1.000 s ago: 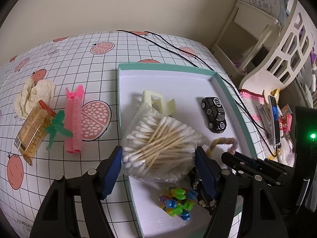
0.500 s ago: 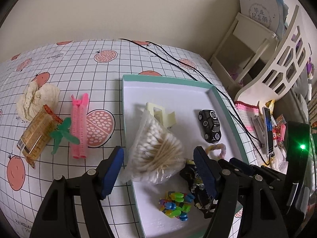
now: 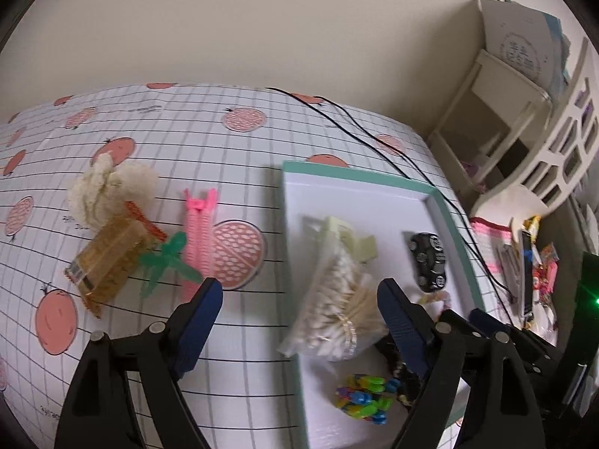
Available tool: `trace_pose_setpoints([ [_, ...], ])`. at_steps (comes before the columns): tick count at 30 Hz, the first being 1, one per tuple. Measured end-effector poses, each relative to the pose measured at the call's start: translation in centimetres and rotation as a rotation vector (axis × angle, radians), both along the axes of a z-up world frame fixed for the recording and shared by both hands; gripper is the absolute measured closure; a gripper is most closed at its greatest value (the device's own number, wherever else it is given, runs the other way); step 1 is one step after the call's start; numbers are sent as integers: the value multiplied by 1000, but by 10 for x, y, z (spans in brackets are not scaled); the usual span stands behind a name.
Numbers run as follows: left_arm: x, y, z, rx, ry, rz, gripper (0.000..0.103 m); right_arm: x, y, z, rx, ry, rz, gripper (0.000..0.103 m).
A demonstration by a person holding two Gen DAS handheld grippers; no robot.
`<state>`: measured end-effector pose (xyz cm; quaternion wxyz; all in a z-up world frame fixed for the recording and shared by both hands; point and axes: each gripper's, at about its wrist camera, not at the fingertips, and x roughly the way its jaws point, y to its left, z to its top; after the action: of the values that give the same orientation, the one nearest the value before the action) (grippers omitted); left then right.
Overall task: Organize objects
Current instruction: 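Open both tools to drop the swab bag and rope ring into the tray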
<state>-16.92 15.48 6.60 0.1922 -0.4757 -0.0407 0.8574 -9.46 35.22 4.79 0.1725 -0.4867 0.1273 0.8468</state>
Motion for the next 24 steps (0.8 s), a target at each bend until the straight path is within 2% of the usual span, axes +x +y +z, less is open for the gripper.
trace_pose_setpoints([
  [5,-5,-11,-3,-20,-1,46,16,0,-2,-1,0,-1,10,41],
  [8,-9,-17,-6,-18,-6,80,8,-1,-4,-2,0,1,16,36],
  [14,-13,-31,-4,-21,10,130,7,-2,-11,-3,3,6,39,30],
  [16,-13,-36,-5,-28,11,145,7,-3,-13,-3,7,9,47,22],
  [20,-15,-45,-5,-26,10,174,7,-5,-19,-2,24,12,68,17],
  [22,-15,-48,-5,-25,12,185,7,-6,-22,-2,31,14,79,4],
  [24,-15,-52,-4,-26,18,193,6,-6,-25,-2,39,18,91,1],
])
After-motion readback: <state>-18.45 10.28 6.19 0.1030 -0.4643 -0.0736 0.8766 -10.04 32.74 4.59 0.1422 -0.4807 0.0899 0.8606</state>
